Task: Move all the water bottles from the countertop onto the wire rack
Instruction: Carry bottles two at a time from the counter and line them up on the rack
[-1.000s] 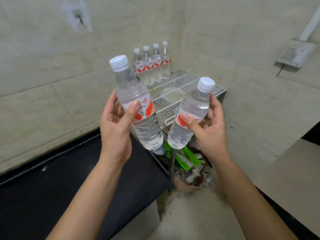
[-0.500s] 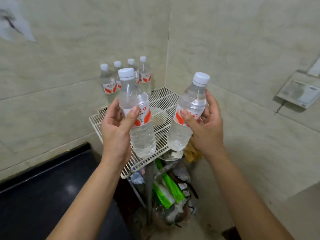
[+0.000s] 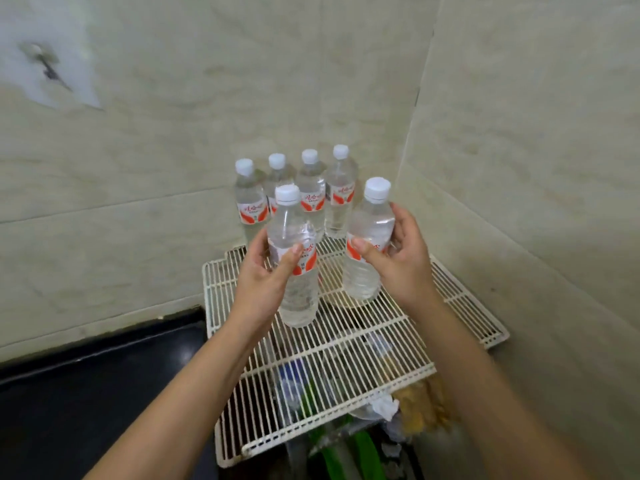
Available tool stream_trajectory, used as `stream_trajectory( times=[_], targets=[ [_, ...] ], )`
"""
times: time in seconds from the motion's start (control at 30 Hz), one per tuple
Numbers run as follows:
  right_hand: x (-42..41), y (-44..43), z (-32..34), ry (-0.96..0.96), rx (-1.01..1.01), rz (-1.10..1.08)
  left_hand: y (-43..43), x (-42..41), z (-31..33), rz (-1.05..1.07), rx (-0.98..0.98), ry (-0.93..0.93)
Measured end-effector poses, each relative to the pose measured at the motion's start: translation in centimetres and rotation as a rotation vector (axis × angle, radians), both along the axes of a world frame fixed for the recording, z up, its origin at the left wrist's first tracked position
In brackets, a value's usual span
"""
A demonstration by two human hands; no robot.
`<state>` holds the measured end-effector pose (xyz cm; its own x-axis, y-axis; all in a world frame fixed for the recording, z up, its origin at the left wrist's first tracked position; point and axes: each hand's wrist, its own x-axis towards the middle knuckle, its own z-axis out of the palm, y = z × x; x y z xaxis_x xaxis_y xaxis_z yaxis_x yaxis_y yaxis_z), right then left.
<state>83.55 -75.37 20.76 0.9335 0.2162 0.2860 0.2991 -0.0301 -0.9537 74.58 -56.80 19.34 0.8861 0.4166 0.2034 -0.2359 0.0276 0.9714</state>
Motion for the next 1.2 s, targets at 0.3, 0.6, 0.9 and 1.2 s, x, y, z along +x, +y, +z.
stream_trajectory(
  times=[0.3, 0.6, 0.9, 1.2],
  targets=[
    [9.5, 6.9, -1.8, 0.062, -0.091, 0.320, 4.9, 6.0, -0.7, 0.216, 0.190, 0.172],
    [10.6, 11.2, -5.0, -0.053, -0.357, 0.409, 7.1, 7.3, -2.9, 0.319, 0.471, 0.255],
    [9.2, 9.8, -10.5, 0.112, -0.508, 0.423, 5.7, 5.9, -5.3, 0.232, 0.329, 0.553],
    [8.8, 10.8, -11.0, -0.006, -0.693, 0.340, 5.7, 5.8, -8.0, 0.299, 0.350, 0.598]
  ],
)
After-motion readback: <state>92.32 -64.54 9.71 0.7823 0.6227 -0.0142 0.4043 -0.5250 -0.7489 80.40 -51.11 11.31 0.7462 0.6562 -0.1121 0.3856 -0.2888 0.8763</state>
